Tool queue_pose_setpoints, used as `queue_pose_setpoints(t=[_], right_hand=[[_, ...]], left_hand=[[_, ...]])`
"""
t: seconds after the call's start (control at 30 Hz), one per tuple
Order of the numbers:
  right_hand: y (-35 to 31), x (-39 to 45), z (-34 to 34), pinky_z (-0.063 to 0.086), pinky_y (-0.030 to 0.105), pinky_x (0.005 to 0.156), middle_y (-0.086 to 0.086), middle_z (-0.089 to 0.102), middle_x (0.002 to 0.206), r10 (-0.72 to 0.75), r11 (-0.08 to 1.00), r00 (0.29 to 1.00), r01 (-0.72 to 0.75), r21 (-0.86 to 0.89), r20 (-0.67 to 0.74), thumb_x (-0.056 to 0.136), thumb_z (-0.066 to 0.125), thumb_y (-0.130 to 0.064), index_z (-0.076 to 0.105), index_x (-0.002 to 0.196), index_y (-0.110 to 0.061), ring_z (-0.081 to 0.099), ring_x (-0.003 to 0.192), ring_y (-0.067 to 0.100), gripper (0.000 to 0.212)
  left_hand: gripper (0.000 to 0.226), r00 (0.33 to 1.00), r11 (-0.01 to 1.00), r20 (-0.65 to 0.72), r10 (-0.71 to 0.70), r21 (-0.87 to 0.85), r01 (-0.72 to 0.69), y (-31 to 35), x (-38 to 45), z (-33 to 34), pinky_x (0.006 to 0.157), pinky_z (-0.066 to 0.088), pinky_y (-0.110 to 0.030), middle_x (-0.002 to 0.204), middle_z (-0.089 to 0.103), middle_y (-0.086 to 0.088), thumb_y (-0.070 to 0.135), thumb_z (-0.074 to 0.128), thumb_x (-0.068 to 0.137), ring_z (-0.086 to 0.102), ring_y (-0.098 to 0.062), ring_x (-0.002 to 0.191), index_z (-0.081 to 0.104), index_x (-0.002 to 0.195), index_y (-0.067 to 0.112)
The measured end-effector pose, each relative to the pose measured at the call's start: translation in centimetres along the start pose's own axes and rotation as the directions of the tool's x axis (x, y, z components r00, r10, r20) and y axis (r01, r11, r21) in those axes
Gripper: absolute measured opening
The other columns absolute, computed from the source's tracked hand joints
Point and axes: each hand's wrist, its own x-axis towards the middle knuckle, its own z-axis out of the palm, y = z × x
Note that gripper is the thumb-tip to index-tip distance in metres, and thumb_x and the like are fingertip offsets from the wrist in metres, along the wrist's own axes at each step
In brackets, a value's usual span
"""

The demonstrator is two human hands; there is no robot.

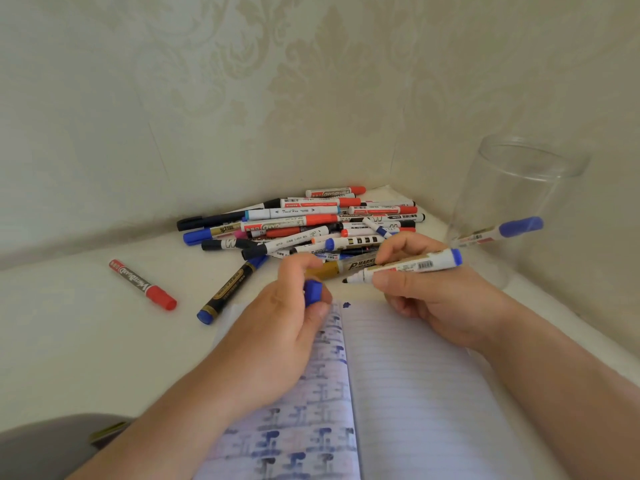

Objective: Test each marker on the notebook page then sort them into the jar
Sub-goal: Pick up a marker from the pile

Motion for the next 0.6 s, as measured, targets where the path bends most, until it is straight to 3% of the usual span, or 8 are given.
queue_pose_setpoints(t=[0.1, 0.13, 0.23, 0.37, 0.6], right_hand=[[-0.2, 0.1, -0.7, 0.042, 0.029, 0.053, 0.011, 0.06, 0.068, 0.019, 0.988, 0.998, -0.028, 0.15, 0.06, 0.067, 0.086, -0.021, 0.076, 0.087, -0.016, 0.053, 0.059, 0.022, 0.023], [-0.3, 0.0, -0.8, 0.046, 0.029, 0.054, 0.011, 0.062, 0.069, 0.047, 0.976, 0.996, -0.06, 0.207, 0.069, 0.068, 0.079, -0.021, 0.077, 0.087, -0.014, 0.055, 0.062, 0.021, 0.02], [-0.2, 0.1, -1.3, 0.051, 0.028, 0.058, 0.012, 0.067, 0.073, 0.07, 0.955, 0.991, -0.099, 0.279, 0.112, 0.06, 0.075, -0.033, 0.08, 0.09, -0.012, 0.061, 0.067, 0.02, 0.037], [0.2, 0.1, -0.9, 0.049, 0.028, 0.058, 0.017, 0.068, 0.075, 0.069, 0.979, 0.992, -0.087, 0.182, 0.102, 0.077, 0.05, -0.026, 0.081, 0.09, -0.013, 0.058, 0.067, 0.022, 0.036], [0.4, -0.2, 0.1, 0.044, 0.037, 0.063, 0.021, 0.072, 0.083, 0.024, 0.999, 0.998, -0.022, -0.033, 0.051, 0.082, 0.056, -0.022, 0.08, 0.096, -0.017, 0.053, 0.072, 0.032, 0.028]], left_hand=[[0.053, 0.996, 0.995, -0.054, -0.075, -0.067, 0.071, -0.3, 0.5, 0.1, 0.081, 0.043, -0.007, 0.108, 0.068, 0.029, 0.041, 0.069, 0.094, 0.059, 0.013, 0.099, 0.027, 0.126, 0.05], [0.049, 0.995, 0.994, -0.057, -0.086, -0.075, 0.082, -0.5, 0.6, 0.1, 0.083, 0.043, -0.006, 0.109, 0.069, 0.029, 0.042, 0.072, 0.092, 0.059, 0.015, 0.099, 0.033, 0.122, 0.048], [0.034, 0.994, 0.994, -0.074, -0.076, -0.079, 0.07, -0.5, 0.5, 0.1, 0.087, 0.048, -0.012, 0.108, 0.069, 0.025, 0.041, 0.075, 0.089, 0.06, 0.014, 0.099, 0.049, 0.11, 0.044], [0.029, 0.994, 0.999, -0.103, -0.039, -0.02, 0.037, -0.1, 0.3, 0.0, 0.08, 0.047, -0.014, 0.104, 0.06, 0.024, 0.041, 0.074, 0.091, 0.055, 0.01, 0.097, 0.05, 0.105, 0.048], [0.027, 0.995, 0.999, -0.101, 0.014, 0.048, -0.009, -0.5, 0.3, 0.3, 0.088, 0.051, -0.027, 0.107, 0.058, 0.018, 0.04, 0.072, 0.093, 0.055, 0.002, 0.101, 0.049, 0.106, 0.048]])
